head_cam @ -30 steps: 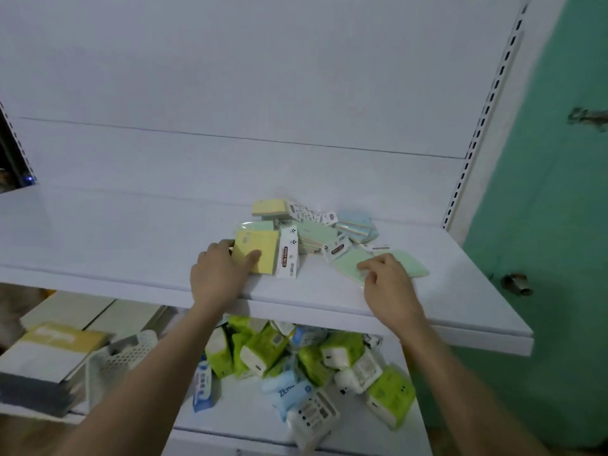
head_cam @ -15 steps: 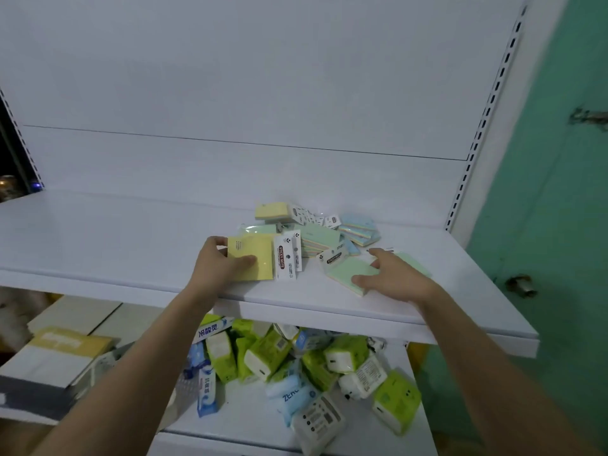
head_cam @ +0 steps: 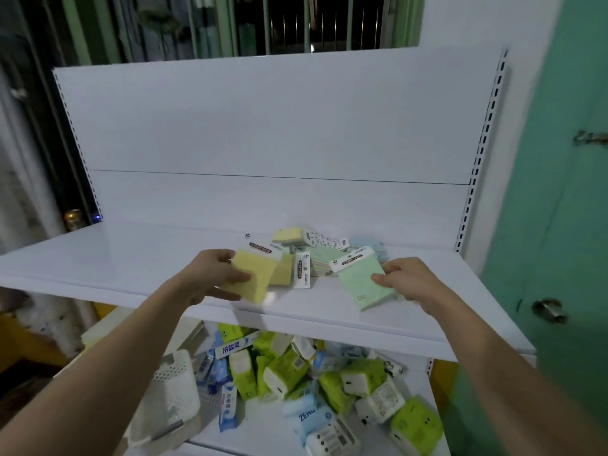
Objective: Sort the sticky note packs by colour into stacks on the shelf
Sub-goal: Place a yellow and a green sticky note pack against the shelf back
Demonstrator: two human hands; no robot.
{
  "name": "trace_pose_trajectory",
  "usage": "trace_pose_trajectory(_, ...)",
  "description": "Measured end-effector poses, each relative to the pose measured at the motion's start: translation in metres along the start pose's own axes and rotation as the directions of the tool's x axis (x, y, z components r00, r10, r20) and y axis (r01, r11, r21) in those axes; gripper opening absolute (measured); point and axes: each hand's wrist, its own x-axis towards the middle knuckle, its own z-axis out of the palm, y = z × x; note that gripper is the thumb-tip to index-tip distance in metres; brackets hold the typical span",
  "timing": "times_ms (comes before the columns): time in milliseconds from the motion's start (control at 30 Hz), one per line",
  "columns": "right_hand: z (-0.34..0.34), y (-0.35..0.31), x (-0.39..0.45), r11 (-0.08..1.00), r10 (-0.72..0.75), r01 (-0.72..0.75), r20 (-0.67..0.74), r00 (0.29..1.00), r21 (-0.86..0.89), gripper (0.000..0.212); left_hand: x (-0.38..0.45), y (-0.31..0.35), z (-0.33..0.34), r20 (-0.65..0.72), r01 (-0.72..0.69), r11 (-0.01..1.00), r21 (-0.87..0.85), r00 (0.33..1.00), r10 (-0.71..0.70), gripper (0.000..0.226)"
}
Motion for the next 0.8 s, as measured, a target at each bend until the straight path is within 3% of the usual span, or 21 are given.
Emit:
trace_pose_trajectory(133, 0.006, 0.000, -0.011, 0.978, -0.063, 0.058, 0.021, 0.998, 0.201, 0.017, -0.021, -0.001, 0.005, -0.092, 0.004, 0.970, -0.241, 0.995, -0.027, 0.012)
trace_pose_trajectory(267, 0.022, -0.011, -0.020, 0.950, -0.180, 0.168, 0.025, 0.983, 0.263, 0.012, -0.036, -0.005, 0.000, -0.167, -0.053, 0.977, -0.205, 0.986, 0.019, 0.024)
trace_pose_trajectory(467, 0.064, -0.041, -0.026, 0.905, -0.257, 0.235, 0.016, 0.966, 0.354, 0.014, -0.052, -0.022, -0.037, -0.260, -0.154, 0.962, -0.226, 0.961, 0.093, 0.014)
trace_pose_trajectory(700, 0.152, -0.102, -0.037, 0.883, -0.348, 0.291, 0.097, 0.932, 0.369, 0.016, -0.068, -0.051, -0.123, -0.302, -0.180, 0.932, -0.315, 0.950, 0.081, 0.029)
trace_pose_trajectory(800, 0.199, -0.130, -0.042, 0.884, -0.351, 0.282, 0.130, 0.927, 0.374, 0.012, -0.077, -0.067, -0.173, -0.328, -0.210, 0.930, -0.303, 0.939, 0.105, 0.024)
